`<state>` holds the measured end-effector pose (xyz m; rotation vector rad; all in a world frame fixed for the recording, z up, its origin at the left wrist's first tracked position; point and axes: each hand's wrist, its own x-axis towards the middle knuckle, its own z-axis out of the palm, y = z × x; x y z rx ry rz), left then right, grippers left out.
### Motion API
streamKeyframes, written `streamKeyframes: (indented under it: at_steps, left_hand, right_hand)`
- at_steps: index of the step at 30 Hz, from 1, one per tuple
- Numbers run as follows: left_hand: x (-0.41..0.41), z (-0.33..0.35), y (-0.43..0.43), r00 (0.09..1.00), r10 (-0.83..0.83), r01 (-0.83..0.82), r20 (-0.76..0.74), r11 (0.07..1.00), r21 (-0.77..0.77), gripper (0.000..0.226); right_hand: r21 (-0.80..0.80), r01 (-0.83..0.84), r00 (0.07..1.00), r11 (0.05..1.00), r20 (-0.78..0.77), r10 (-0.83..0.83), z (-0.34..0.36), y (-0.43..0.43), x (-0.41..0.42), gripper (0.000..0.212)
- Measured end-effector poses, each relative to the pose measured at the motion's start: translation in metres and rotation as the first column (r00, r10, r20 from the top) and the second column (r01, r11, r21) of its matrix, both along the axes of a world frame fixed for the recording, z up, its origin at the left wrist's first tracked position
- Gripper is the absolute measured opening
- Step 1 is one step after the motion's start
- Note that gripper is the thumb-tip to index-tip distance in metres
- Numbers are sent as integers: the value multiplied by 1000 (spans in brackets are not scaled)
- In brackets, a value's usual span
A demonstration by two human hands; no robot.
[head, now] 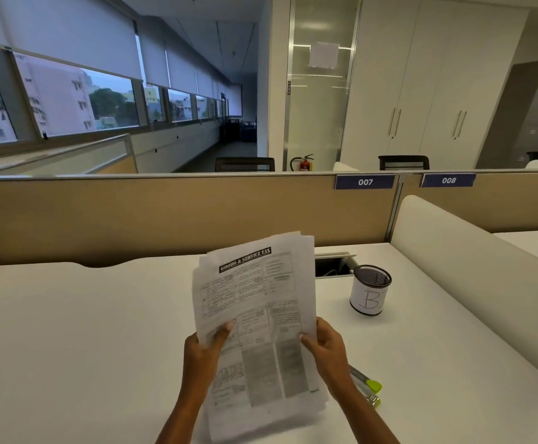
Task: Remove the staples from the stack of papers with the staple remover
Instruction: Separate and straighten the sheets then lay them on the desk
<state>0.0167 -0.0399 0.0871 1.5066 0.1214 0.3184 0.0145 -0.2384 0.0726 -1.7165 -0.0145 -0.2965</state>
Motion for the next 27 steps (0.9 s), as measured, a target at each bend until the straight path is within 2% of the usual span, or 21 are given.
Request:
streamKeyframes:
  at_steps: [2, 5, 8, 11, 14, 16, 19, 22, 27]
  left_hand:
    - [-1, 8, -4, 998, 4, -2, 66, 1000, -19, 7]
    - [-2, 18, -10, 993, 19, -8, 117, 996, -94, 17]
    - [-8, 20, -14, 993, -50, 67, 107, 984, -163, 18]
    - [-9, 26, -6, 980, -22, 36, 196, 997, -68, 22]
    - [-9, 45, 5, 955, -15, 15, 297, 1000, 3, 18]
    - [-8, 58, 6, 940, -62, 39, 335, 997, 74, 31]
    - [-3, 66, 4, 946, 6, -8, 325, 1000, 5, 9]
    - [-1, 62, 4, 957, 66, -51, 281, 997, -59, 17]
    - [-2, 49, 3, 972, -9, 12, 233, 1000, -12, 16]
  right_hand:
    - [-23, 70, 995, 997, 77, -68, 5, 2, 1, 17]
    - [-17, 134, 978, 991, 164, -129, 11, 4, 2, 16]
    - [3, 65, 995, 998, 77, -65, 6, 5, 2, 32]
    - [60, 49, 998, 997, 43, -52, 6, 1, 0, 41]
    - [135, 55, 988, 989, 134, -73, 20, -2, 1, 34]
    - [173, 12, 980, 985, 192, -46, 30, 1, 3, 32]
    - [116, -40, 973, 992, 231, 12, 40, 7, 2, 33]
    - [93, 9, 964, 996, 264, -33, 41, 4, 2, 27]
    - [84, -50, 968, 995, 248, 28, 39, 4, 1, 25]
